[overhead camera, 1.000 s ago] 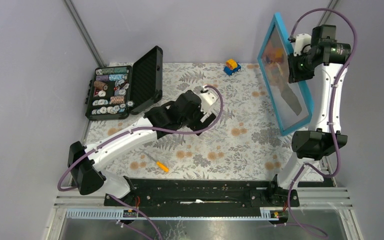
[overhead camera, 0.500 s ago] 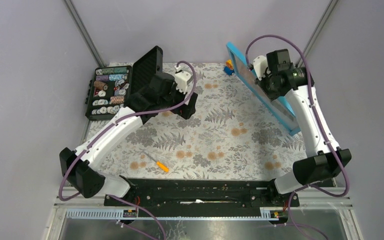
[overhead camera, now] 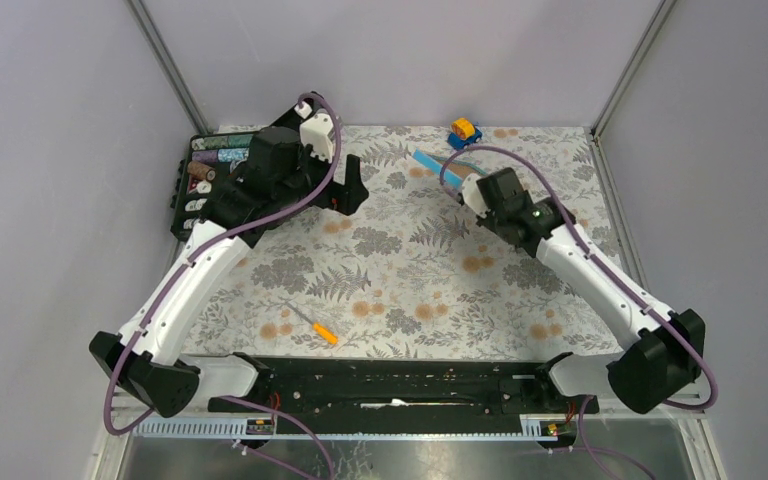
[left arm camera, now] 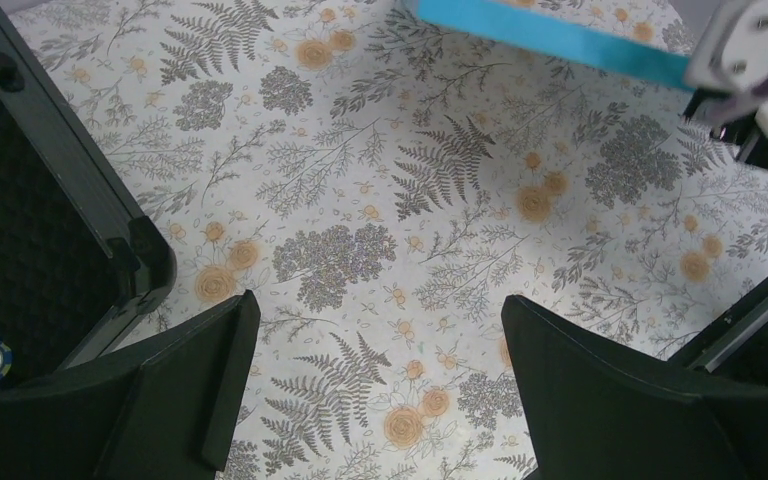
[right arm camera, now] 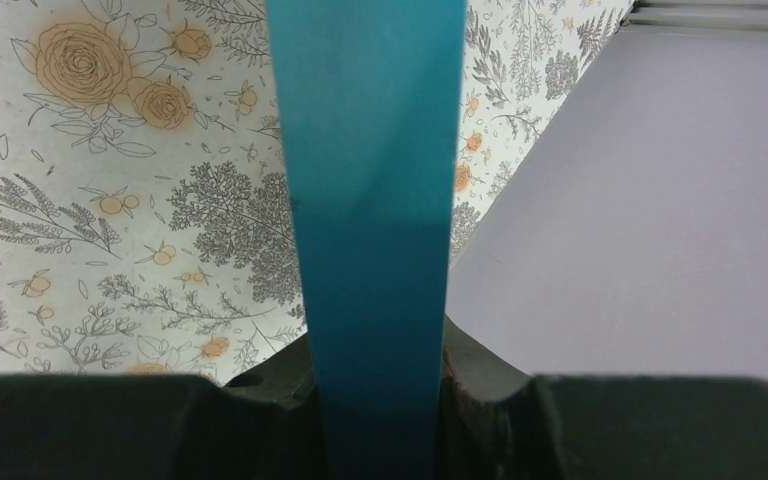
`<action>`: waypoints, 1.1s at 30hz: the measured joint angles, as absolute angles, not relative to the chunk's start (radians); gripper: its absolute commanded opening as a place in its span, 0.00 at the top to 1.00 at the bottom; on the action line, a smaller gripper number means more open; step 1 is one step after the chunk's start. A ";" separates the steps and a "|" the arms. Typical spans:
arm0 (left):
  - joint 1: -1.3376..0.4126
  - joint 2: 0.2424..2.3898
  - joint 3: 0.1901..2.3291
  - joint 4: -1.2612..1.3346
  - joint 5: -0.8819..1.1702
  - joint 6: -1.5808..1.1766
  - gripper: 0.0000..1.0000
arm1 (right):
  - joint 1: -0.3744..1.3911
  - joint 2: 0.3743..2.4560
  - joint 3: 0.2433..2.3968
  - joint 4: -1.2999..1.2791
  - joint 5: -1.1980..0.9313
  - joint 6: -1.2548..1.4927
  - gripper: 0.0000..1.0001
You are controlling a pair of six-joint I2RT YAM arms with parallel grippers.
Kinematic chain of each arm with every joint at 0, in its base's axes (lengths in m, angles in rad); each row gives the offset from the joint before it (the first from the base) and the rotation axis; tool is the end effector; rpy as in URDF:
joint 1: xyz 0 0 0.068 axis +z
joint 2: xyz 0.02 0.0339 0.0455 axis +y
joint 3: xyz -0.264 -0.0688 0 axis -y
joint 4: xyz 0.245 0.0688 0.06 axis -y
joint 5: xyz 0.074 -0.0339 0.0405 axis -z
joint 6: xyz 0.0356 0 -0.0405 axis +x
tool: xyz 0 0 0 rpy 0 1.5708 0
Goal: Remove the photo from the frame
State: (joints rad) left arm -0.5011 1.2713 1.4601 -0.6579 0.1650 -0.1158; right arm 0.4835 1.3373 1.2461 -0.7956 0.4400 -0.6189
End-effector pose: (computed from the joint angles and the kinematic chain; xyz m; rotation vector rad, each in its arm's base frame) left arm 0.2330 -0.1343 0.4213 0.5009 2.0171 -0.5506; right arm 0.2509 0.1146 0.3255 -1.1056 2.1672 -0.5995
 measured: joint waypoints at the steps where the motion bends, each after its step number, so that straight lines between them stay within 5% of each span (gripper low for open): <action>1: -0.496 1.271 1.460 -0.658 0.167 -0.119 0.01 | 0.496 1.326 1.214 -0.772 0.455 -0.620 0.84; 13: -0.430 1.274 1.450 -0.657 0.189 -0.158 0.01 | 0.648 1.293 1.010 -0.600 0.595 -0.579 0.70; 27: -0.366 1.277 1.450 -0.656 0.230 -0.192 0.01 | 0.828 1.381 0.911 -0.517 0.414 -0.381 0.09; 33: -0.365 1.285 1.446 -0.656 0.243 -0.191 0.01 | 0.833 1.393 0.976 -0.576 0.162 -0.341 0.00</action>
State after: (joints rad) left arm -0.3653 1.2850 1.4460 -0.6559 0.2428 -0.1913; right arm 0.8326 1.3933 0.9756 -0.5758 0.1623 -0.3408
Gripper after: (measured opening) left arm 0.987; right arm 0.988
